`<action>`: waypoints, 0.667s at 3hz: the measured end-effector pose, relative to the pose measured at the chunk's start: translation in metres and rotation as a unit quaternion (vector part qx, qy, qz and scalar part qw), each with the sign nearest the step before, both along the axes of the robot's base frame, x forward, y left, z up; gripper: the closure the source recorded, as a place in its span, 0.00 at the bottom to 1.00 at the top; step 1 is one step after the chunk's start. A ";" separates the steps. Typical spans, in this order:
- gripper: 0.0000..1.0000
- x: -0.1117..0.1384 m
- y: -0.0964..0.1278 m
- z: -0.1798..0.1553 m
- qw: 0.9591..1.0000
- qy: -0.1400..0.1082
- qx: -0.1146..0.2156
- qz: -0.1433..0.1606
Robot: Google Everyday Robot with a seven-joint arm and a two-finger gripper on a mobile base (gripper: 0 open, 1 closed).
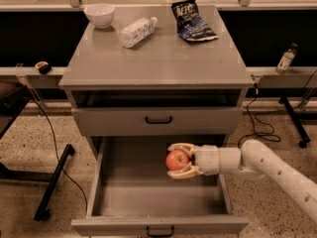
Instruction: Pick apple from middle drawer and place on counter
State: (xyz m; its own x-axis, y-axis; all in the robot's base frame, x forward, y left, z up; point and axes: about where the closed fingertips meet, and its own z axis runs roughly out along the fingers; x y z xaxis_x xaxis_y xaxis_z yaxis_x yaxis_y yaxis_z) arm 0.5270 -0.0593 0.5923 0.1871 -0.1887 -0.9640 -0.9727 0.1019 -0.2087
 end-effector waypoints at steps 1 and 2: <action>1.00 -0.001 -0.034 0.039 0.999 0.007 0.035 0.027; 1.00 -0.018 -0.054 0.078 0.998 0.022 0.052 0.041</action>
Offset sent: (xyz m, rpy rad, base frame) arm -0.0062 -0.0844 0.1144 0.0967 0.0798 -0.0519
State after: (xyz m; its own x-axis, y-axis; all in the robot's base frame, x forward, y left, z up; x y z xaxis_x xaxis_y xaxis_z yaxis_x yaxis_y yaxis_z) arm 0.5086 -0.1134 0.6698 0.1551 -0.0727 -0.9852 -0.9866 0.0398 -0.1583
